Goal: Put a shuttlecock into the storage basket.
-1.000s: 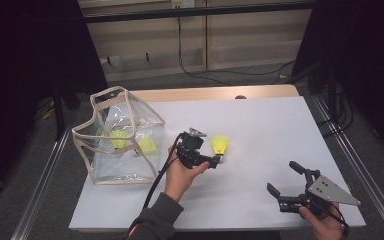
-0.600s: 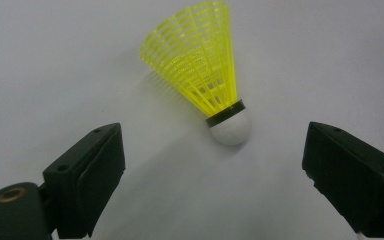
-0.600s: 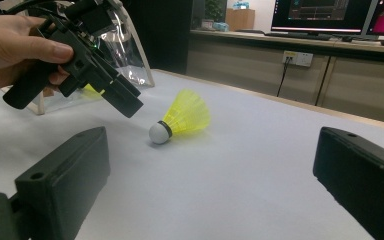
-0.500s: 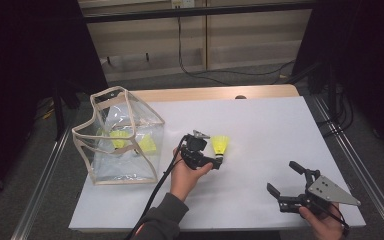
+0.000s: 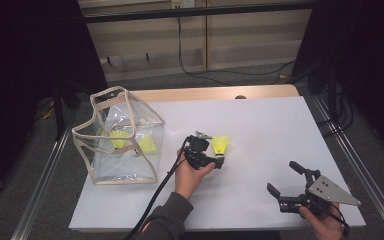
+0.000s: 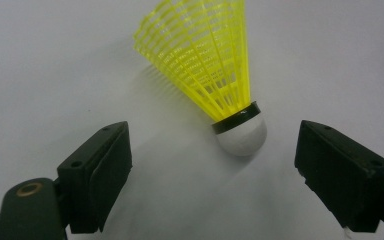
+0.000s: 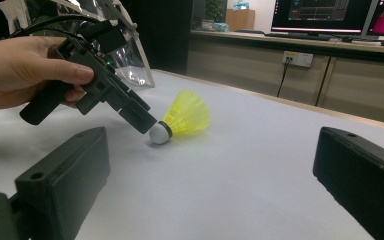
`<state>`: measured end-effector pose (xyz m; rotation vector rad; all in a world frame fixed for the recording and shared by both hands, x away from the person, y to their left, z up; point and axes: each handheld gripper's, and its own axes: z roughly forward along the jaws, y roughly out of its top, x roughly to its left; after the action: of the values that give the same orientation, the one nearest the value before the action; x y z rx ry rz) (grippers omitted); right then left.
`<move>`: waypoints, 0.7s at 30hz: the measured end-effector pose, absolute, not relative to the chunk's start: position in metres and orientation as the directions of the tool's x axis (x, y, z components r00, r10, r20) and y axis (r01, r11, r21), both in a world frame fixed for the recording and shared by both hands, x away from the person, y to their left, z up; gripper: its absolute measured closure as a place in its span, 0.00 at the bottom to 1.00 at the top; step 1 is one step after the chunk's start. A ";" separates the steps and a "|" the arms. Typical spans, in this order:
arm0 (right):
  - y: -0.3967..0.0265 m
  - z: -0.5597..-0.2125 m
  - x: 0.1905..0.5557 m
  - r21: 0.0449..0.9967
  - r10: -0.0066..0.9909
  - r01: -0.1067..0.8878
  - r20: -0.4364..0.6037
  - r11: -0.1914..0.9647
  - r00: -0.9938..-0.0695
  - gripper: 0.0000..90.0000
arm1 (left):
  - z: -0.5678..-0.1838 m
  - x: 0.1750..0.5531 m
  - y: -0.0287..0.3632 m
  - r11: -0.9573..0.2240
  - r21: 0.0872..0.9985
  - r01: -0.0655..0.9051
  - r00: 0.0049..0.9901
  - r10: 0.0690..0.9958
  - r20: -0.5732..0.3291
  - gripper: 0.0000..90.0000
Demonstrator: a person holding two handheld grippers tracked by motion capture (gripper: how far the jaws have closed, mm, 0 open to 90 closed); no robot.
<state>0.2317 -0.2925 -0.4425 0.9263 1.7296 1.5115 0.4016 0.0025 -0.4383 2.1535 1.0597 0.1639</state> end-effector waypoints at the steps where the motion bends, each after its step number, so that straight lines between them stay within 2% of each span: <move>1: -0.292 -0.442 0.232 0.992 0.844 0.091 -0.021 0.082 -0.536 0.02 | -0.439 0.402 0.002 -0.401 0.654 0.642 0.651 0.735 -0.188 0.17; 21: -0.292 -0.443 0.232 0.992 0.844 0.094 -0.022 0.086 -0.536 0.02 | -0.448 0.404 -0.007 -0.400 0.656 0.639 0.652 0.735 -0.187 0.29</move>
<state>0.2319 -0.2923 -0.4429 0.9297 1.7322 1.5089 0.4041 -0.0074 -0.4475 2.1495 1.0612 0.1704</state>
